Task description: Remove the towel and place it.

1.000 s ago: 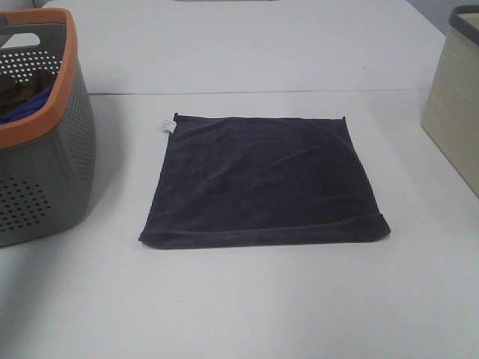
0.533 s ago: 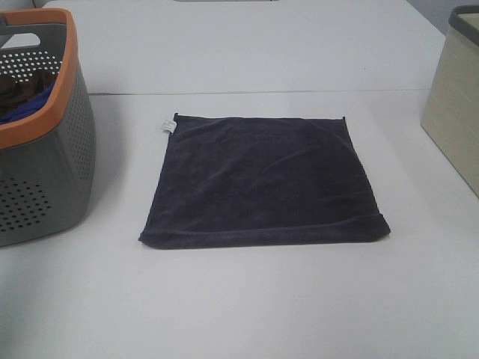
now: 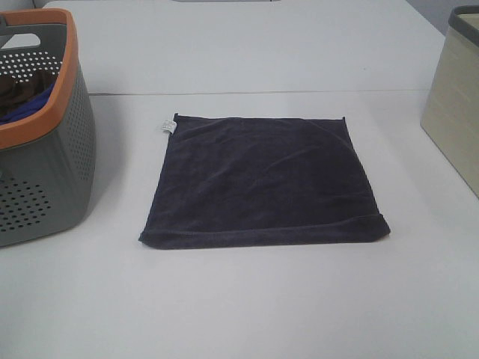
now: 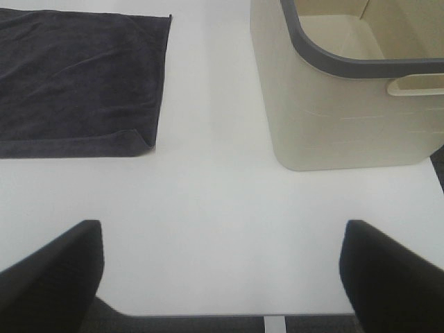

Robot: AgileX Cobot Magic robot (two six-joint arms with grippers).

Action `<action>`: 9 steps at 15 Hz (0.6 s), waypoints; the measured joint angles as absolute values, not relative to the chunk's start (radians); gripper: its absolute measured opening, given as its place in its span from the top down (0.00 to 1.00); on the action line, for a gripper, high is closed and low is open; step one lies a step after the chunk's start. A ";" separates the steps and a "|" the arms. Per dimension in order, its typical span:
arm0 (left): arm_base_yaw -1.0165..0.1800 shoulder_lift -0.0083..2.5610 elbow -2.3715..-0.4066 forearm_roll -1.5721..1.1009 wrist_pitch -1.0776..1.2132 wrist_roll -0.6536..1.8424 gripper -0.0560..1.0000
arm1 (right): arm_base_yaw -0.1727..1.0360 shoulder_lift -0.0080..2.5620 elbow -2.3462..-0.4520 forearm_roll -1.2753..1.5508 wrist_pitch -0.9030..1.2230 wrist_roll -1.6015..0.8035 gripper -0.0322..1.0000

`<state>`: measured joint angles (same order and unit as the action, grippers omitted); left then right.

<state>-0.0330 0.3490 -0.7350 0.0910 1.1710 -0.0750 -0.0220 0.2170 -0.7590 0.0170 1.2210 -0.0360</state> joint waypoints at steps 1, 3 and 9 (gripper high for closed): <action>-0.033 0.291 -0.698 0.091 1.170 -0.075 0.11 | -0.022 0.170 -0.739 0.019 1.221 -0.049 0.17; -0.033 0.166 -0.633 0.091 1.170 -0.059 0.11 | -0.022 0.083 -0.690 0.047 1.217 -0.069 0.17; -0.033 -0.005 -0.536 0.025 1.134 -0.010 0.11 | -0.022 -0.004 -0.515 0.147 1.101 -0.141 0.17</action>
